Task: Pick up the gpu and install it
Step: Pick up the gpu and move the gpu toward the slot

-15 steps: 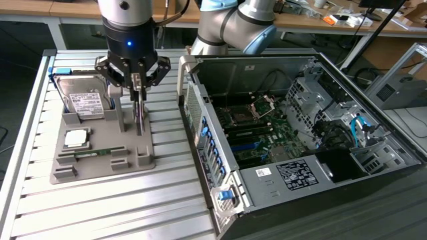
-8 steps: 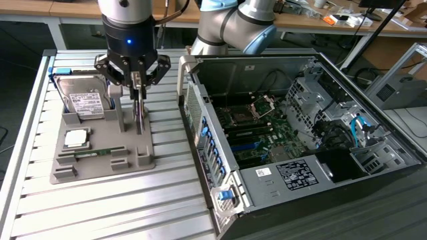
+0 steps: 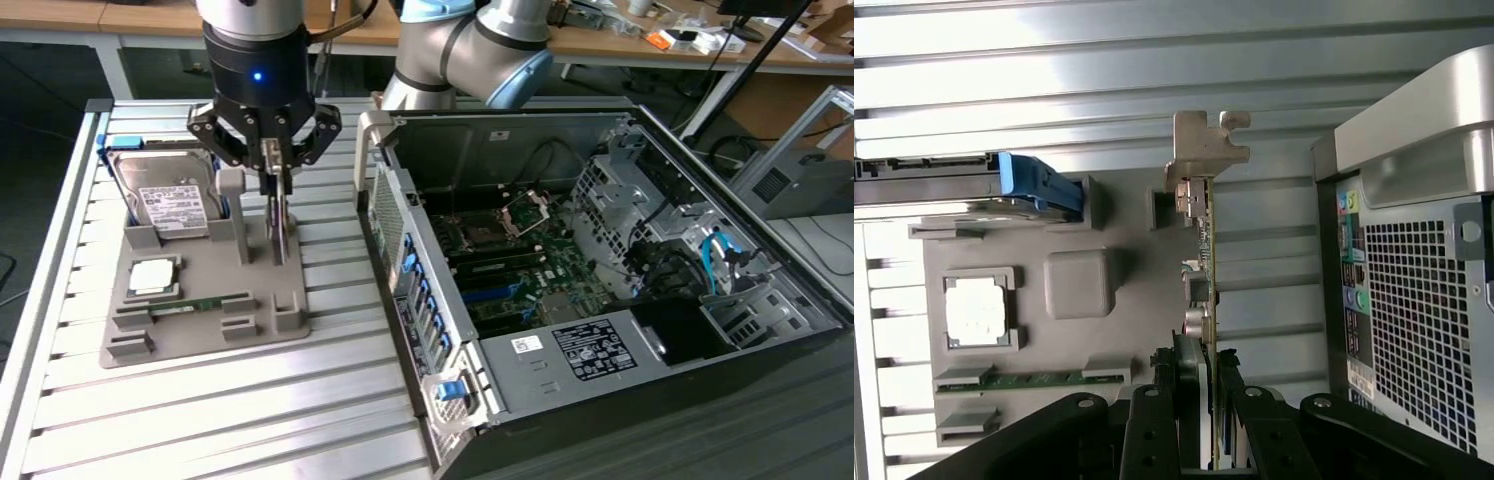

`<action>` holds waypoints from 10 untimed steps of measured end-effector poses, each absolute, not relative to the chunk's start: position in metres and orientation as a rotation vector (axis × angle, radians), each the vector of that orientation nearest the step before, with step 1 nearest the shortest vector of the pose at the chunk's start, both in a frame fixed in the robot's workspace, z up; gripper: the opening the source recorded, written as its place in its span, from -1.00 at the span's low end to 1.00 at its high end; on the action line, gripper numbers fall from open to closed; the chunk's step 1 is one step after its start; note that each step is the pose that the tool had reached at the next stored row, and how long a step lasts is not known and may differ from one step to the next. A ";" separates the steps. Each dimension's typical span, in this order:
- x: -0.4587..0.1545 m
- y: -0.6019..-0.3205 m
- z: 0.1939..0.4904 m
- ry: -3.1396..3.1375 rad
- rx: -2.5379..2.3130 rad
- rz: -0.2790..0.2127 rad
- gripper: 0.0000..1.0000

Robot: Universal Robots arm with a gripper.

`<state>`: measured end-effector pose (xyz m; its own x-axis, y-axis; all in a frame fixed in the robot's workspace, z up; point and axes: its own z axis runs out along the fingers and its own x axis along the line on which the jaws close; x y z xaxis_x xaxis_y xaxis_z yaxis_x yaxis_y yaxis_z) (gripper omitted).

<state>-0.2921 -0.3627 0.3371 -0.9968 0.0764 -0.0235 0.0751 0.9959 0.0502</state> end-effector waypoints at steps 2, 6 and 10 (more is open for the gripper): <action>-0.292 -0.363 0.339 3.113 0.118 0.077 -0.46; -0.292 -0.363 0.343 3.113 0.118 0.078 -0.46; -0.292 -0.363 0.345 3.113 0.118 0.078 -0.46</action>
